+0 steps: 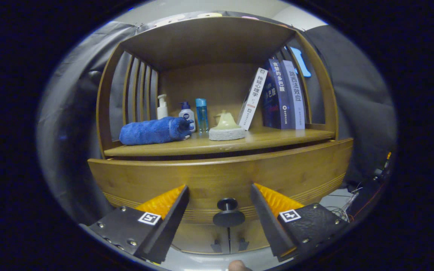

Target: Pull open the drawer, take out the items inside it, and place them on the countertop above the cabinet.

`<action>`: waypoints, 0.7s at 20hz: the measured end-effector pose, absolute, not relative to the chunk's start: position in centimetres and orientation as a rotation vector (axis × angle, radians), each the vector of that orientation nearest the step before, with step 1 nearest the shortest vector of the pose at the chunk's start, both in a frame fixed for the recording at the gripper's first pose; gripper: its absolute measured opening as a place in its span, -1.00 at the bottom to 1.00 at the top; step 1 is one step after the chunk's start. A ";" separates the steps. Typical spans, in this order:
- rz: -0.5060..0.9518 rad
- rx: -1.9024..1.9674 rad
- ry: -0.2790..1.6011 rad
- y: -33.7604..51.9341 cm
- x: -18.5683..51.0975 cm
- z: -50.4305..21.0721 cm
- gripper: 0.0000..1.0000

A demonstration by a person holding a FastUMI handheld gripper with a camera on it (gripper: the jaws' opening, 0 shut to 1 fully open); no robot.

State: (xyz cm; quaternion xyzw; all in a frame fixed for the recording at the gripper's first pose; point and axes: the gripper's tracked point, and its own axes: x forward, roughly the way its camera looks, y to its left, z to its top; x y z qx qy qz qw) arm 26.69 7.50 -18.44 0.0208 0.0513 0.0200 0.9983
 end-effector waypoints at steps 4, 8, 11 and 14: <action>0.042 0.027 0.106 7.6 28.6 -18.5 0.97; 0.034 -0.025 0.138 7.6 29.7 -18.4 0.97; 0.035 -0.065 0.116 7.7 28.6 -17.3 0.98; 0.013 -0.043 0.101 7.2 26.8 -15.7 0.97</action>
